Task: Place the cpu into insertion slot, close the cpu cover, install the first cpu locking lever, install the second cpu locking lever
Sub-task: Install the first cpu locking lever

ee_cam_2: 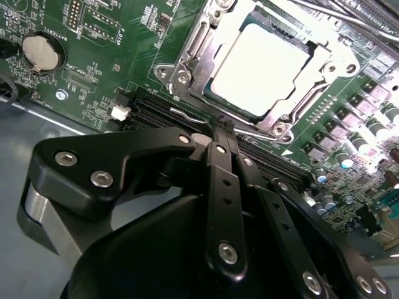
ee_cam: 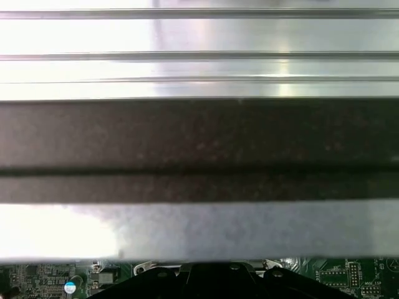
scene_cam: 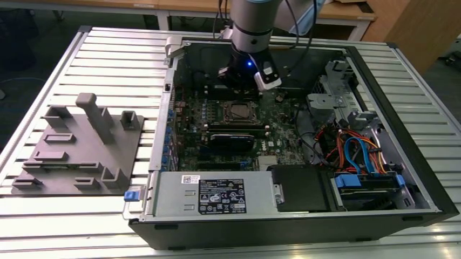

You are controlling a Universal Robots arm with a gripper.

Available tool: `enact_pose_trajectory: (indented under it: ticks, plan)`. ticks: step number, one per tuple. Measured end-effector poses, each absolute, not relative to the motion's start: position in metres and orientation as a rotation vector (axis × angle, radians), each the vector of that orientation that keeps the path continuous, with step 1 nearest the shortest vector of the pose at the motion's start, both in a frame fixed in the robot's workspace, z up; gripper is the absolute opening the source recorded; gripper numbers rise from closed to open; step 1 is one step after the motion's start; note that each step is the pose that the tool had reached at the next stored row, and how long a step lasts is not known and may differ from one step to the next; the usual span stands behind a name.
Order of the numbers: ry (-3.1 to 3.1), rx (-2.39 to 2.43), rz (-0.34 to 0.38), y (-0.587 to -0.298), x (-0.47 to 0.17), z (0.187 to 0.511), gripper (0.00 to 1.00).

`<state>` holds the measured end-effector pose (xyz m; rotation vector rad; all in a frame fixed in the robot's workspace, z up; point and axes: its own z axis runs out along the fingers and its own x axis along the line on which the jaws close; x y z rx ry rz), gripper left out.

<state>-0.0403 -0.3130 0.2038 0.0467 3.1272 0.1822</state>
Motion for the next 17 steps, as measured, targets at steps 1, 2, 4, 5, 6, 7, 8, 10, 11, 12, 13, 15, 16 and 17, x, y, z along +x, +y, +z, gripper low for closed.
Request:
enact_pose_trajectory:
  ticks: [1, 2, 4, 5, 6, 7, 8, 10, 11, 12, 13, 15, 16, 17]
  plan:
    - [3.127, 0.047, 0.182, -0.3129, -0.0398, 0.2038, 0.1]
    - [3.127, 0.047, 0.182, -0.3128, -0.0394, 0.2038, 0.1]
    - [3.127, 0.047, 0.182, -0.3127, -0.0386, 0.2039, 0.1]
    - [3.127, 0.047, 0.182, -0.3125, -0.0381, 0.2038, 0.1]
    - [3.127, 0.047, 0.182, -0.3123, -0.0376, 0.2038, 0.1]
    - [3.127, 0.047, 0.181, -0.3122, -0.0373, 0.2038, 0.1]
    - [3.127, 0.047, 0.18, -0.312, -0.0371, 0.2039, 0.1]
    - [3.127, 0.048, 0.178, -0.3116, -0.0364, 0.2038, 0.1]
    - [3.127, 0.048, 0.176, -0.3114, -0.0359, 0.2039, 0.1]
    - [3.127, 0.049, 0.174, -0.3111, -0.0354, 0.2039, 0.1]
    - [3.127, 0.049, 0.173, -0.3107, -0.0348, 0.2039, 0.1]
    - [3.127, 0.05, 0.172, -0.3101, -0.0338, 0.2039, 0.1]
    - [3.127, 0.05, 0.172, -0.3097, -0.0333, 0.2039, 0.1]
    - [3.127, 0.051, 0.172, -0.3094, -0.0328, 0.2039, 0.1]
